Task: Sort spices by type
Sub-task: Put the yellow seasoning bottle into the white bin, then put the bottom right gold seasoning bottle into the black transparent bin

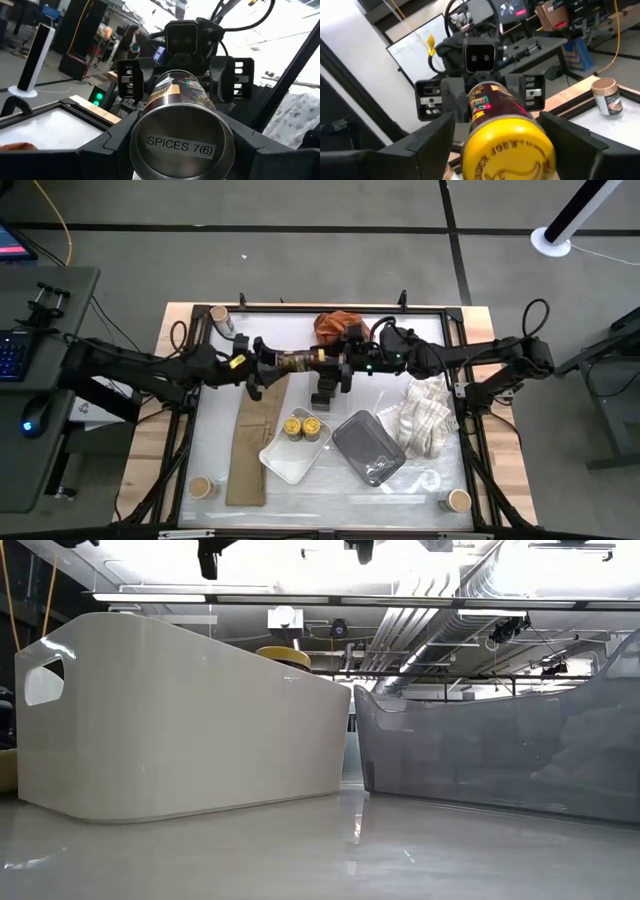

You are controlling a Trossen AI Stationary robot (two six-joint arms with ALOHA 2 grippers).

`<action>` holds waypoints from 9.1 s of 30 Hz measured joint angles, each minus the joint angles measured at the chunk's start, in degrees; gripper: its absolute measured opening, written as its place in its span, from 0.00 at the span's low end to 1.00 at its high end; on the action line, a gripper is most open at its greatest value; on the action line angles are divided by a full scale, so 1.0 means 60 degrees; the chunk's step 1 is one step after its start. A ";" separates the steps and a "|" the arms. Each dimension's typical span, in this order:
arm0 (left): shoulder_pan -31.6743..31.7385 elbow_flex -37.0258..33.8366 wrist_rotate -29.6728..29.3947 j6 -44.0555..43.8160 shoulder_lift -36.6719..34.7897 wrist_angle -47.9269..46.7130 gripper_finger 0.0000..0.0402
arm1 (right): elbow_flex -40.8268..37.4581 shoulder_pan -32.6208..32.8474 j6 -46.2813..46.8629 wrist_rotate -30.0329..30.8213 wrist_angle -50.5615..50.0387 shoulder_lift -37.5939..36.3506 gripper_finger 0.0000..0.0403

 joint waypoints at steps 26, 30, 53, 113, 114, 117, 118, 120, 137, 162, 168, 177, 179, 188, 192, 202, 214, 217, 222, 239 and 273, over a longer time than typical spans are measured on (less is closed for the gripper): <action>0.0006 0.0304 0.0030 0.0525 0.0472 0.0199 0.48 | -0.0003 0.0048 -0.0166 -0.0290 -0.0347 -0.0004 0.52; 0.0033 0.0304 0.0155 0.0819 0.0289 -0.0212 0.64 | -0.0003 0.0021 -0.0462 -0.0501 -0.0797 -0.0182 0.52; -0.2772 0.1233 0.0055 -0.1230 -0.0954 -0.9563 0.75 | 0.0693 0.1152 -0.0854 -0.1184 -0.4083 0.0514 0.52; -0.2941 0.1233 -0.2758 0.0728 -0.0486 -1.0804 0.68 | 0.9971 0.2573 -0.3028 0.0029 -1.2891 0.8455 0.61; -0.2941 0.1233 -0.2818 0.0728 -0.0486 -1.0809 0.68 | 0.9971 0.2573 -0.3065 0.0000 -1.2833 0.8455 0.61; -0.2941 0.1233 -0.2928 0.0728 -0.0486 -1.0809 0.68 | 0.9971 0.2573 -0.3085 -0.0029 -1.2664 0.8455 0.61; -0.2941 0.1233 -0.2939 0.0728 -0.0486 -1.0809 0.68 | 0.9971 0.2573 -0.3160 -0.0031 -1.2657 0.8455 0.62; -0.2941 0.1233 -0.2939 0.0728 -0.0486 -1.0809 0.68 | 0.9971 0.2573 -0.3312 -0.0029 -1.2653 0.8455 0.64; -0.2941 0.1233 -0.3044 0.0637 -0.0490 -1.0800 0.68 | 1.1041 0.2569 -0.5423 -0.0142 -1.3528 0.8229 0.87; -0.2227 0.1233 -0.3361 -0.0379 -0.0490 -0.8899 0.68 | 1.0553 0.0085 -0.5394 0.0026 -1.6186 0.6181 0.88; -0.1149 0.1237 -0.2316 0.1018 -0.0490 -0.7730 0.68 | 0.7838 -0.0822 -0.4658 -0.0024 -1.5604 0.4173 0.88; 0.0475 0.1237 -0.1085 0.2053 -0.0490 -0.7237 0.68 | 0.0866 -0.0839 -0.0201 -0.0005 -1.1727 -0.1231 0.88; 0.0723 0.1237 -0.1082 0.2135 -0.0490 -0.7212 0.68 | -0.0184 -0.0596 0.1064 -0.0096 -1.1118 -0.2237 0.88; 0.1443 0.1240 -0.1071 0.1142 -0.0490 -0.6300 0.68 | -0.2425 0.0812 0.4317 -0.0483 -0.9047 -0.5050 0.88; 0.1562 0.1248 -0.1104 0.0824 -0.0485 -0.6123 0.68 | -0.2684 0.1487 0.5088 -0.0824 -0.8334 -0.5271 0.88; 0.1624 0.1248 -0.1150 0.0812 -0.0481 -0.6070 0.68 | -0.2684 0.4341 0.7944 -0.3560 -0.9733 -0.4131 0.88; 0.1624 0.1248 -0.1161 0.1534 -0.0479 -0.6077 0.68 | -0.2684 0.7406 1.3071 -0.5295 -1.1535 -0.2901 0.88; 0.1624 0.1248 -0.1111 0.1734 -0.0479 -0.6079 0.68 | -0.2684 0.7660 1.3940 -0.5580 -1.1507 -0.2724 0.88; 0.1734 0.1248 -0.0493 0.1729 -0.0479 -0.6081 0.68 | -0.2684 0.7734 1.4866 -0.5906 -1.1165 -0.2486 0.88; 0.1800 0.1248 -0.0294 0.1729 -0.0479 -0.6092 0.68 | -0.2666 0.7716 1.4335 -0.7347 -1.0352 -0.0693 0.88; 0.1799 0.1244 -0.0294 0.1654 -0.0479 -0.6091 0.68 | -0.2686 0.7788 1.6515 -0.3622 -1.0512 -0.0382 0.88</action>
